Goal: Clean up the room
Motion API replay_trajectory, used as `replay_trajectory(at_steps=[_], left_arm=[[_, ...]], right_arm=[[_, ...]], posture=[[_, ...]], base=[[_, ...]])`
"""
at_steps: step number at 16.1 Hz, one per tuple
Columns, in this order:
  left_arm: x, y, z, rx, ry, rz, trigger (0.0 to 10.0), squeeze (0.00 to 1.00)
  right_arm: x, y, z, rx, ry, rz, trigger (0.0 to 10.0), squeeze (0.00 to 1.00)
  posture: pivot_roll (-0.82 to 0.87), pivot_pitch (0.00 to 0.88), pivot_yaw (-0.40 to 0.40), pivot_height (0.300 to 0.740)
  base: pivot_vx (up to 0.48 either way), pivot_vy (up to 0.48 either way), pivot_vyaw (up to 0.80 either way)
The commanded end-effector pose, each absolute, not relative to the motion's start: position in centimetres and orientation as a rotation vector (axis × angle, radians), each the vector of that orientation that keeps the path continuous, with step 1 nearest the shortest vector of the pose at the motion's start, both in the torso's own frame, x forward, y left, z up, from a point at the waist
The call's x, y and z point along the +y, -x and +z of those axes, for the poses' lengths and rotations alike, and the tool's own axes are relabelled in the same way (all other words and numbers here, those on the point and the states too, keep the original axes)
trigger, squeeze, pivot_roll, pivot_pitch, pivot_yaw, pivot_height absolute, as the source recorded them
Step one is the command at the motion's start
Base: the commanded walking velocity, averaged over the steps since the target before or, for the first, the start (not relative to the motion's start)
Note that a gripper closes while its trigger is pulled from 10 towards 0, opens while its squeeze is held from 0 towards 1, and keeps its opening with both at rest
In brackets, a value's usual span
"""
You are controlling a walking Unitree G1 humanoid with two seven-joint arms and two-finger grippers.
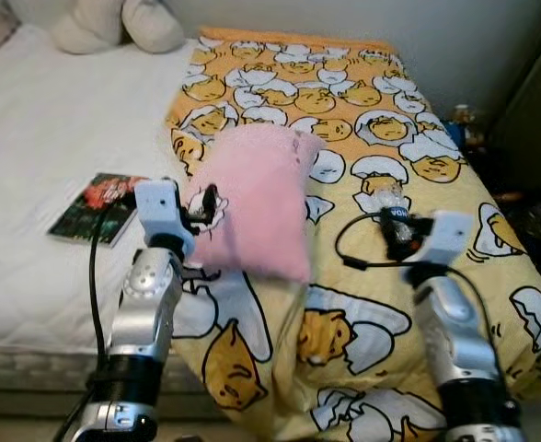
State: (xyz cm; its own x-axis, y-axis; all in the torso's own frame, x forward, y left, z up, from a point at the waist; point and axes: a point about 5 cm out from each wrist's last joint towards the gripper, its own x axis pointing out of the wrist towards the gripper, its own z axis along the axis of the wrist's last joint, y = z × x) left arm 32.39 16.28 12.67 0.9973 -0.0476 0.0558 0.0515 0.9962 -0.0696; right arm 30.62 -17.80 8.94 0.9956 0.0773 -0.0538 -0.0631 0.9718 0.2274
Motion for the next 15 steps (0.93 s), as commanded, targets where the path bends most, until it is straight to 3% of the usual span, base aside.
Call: replay_trajectory(at_steps=[1, 2, 10, 11, 12, 15], left_arm=[[17.1, -32.5, 12.6, -0.045, 0.061, -0.031, 10.0, 0.00], [17.2, -32.5, 12.7, -0.053, 0.064, -0.027, 10.0, 1.00], [17.0, -33.1, 12.8, -0.033, 0.047, -0.064, 10.0, 1.00], [16.9, -33.1, 12.7, -0.029, 0.025, -0.069, 10.0, 0.00], [16.7, -33.0, 12.7, -0.029, 0.046, -0.080, 10.0, 0.00], [16.1, -32.9, 12.6, -0.033, 0.087, -0.100, 10.0, 0.00]], right_arm=[[-17.5, -31.1, 10.1, 0.032, -0.253, 0.097, 10.0, 0.00], [-17.7, -31.2, 10.3, 0.025, -0.246, 0.093, 10.0, 1.00], [-17.8, -31.4, 10.6, 0.034, -0.164, 0.095, 10.0, 1.00], [-17.6, -31.5, 11.0, 0.011, -0.118, 0.107, 10.0, 0.26], [-17.5, -31.6, 11.1, 0.006, -0.113, 0.113, 10.0, 0.00], [-17.4, -31.9, 11.2, -0.004, -0.107, 0.104, 10.0, 0.00]], posture=[[-0.01, 0.000, -0.022, 0.740], [-0.01, 0.000, -0.022, 0.740], [-0.02, 0.000, -0.023, 0.740], [-0.02, 0.000, -0.022, 0.740], [-0.02, 0.000, -0.019, 0.740], [-0.03, 0.000, -0.015, 0.740]], base=[[0.000, 0.000, 0.00], [0.000, 0.000, 0.00], [0.000, 0.000, 0.00], [0.000, 0.000, 0.00], [0.000, 0.000, 0.00], [0.000, 0.480, 0.00]])
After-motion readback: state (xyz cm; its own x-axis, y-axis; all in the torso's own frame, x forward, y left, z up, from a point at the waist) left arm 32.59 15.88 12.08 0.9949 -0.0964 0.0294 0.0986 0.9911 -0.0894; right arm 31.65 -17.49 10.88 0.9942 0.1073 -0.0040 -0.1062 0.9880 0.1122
